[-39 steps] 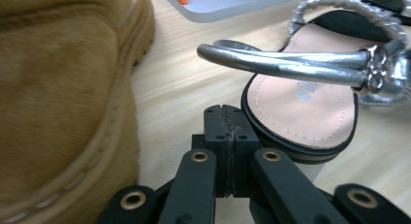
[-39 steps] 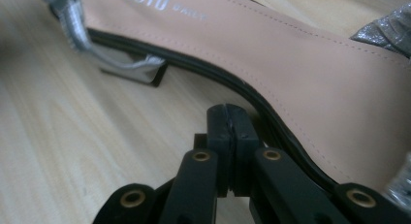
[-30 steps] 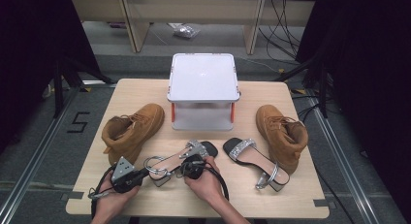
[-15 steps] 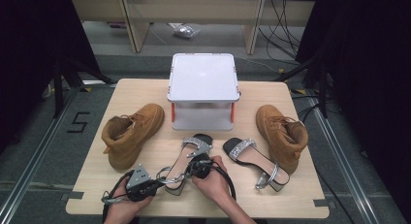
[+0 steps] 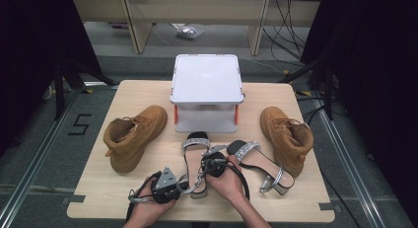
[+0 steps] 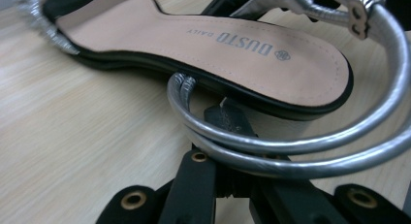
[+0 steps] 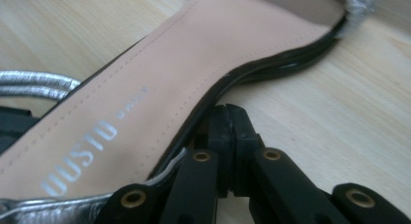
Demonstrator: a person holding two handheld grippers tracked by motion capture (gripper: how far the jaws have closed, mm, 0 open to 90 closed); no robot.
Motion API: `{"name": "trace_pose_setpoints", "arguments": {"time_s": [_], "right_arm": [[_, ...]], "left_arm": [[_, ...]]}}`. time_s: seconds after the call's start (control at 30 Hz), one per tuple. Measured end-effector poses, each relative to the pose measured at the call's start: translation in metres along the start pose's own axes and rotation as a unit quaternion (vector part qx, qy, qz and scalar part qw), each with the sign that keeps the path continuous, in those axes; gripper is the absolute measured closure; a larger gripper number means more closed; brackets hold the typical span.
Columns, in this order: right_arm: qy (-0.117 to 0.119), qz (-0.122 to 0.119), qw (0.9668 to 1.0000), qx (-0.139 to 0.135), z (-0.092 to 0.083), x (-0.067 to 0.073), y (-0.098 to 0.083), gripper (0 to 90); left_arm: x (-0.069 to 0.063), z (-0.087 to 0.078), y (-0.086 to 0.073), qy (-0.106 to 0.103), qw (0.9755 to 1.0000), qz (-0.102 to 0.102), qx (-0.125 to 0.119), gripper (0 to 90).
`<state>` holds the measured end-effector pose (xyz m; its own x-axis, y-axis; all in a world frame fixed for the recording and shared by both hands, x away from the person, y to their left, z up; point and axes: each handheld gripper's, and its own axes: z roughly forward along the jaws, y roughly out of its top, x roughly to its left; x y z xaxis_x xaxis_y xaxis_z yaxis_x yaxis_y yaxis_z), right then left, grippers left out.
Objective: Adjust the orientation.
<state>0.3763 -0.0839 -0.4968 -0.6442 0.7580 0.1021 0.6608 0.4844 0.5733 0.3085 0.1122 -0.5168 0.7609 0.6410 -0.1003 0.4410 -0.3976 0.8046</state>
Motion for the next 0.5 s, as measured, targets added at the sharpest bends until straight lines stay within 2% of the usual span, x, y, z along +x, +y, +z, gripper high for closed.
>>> {"name": "trace_pose_setpoints", "arguments": {"time_s": [0.03,0.1,0.23,0.27,0.3,0.33,0.37,0.4,0.43,0.47,0.5], "right_arm": [[0.0,0.007,1.0,0.001,-0.001,-0.001,0.0,90.0],[-0.001,0.002,1.0,-0.003,-0.001,-0.004,0.0,90.0],[-0.004,0.013,0.9999,-0.008,-0.009,-0.007,0.001,86.0],[-0.007,0.015,0.9998,-0.01,-0.011,-0.007,0.001,83.4],[-0.011,0.023,0.9996,-0.013,-0.016,-0.007,0.001,78.4],[-0.014,0.02,0.9996,-0.013,-0.02,-0.008,0.001,76.1],[-0.019,0.03,0.9992,-0.019,-0.025,-0.008,0.0,73.4],[-0.017,0.027,0.9993,-0.018,-0.029,-0.01,0.0,70.8],[-0.017,0.027,0.9993,-0.018,-0.029,-0.01,0.0,70.8],[-0.018,0.039,0.9988,-0.022,-0.036,-0.011,-0.001,65.4],[-0.019,0.036,0.9989,-0.024,-0.038,-0.013,-0.001,63.4]], "left_arm": [[-0.001,0.002,0.0,0.002,1.0,-0.002,-0.005,89.3],[-0.002,0.003,0.001,-0.001,1.0,-0.007,-0.004,89.3],[0.0,0.0,0.0,-0.005,1.0,0.004,-0.007,85.1],[0.001,-0.006,-0.001,-0.003,1.0,0.0,-0.009,83.7],[0.003,-0.01,-0.002,0.003,0.9999,0.009,-0.009,81.2],[0.006,-0.017,-0.004,0.002,0.9997,0.006,-0.022,78.8],[0.008,-0.024,-0.005,0.003,0.9997,-0.003,-0.025,76.7],[0.01,-0.03,-0.007,0.001,0.9992,-0.012,-0.039,74.2],[0.01,-0.03,-0.007,0.001,0.9992,-0.012,-0.039,71.4],[0.016,-0.041,-0.009,0.007,0.9987,-0.011,-0.048,69.6],[0.019,-0.047,-0.01,0.018,0.9978,-0.015,-0.062,68.0]]}}
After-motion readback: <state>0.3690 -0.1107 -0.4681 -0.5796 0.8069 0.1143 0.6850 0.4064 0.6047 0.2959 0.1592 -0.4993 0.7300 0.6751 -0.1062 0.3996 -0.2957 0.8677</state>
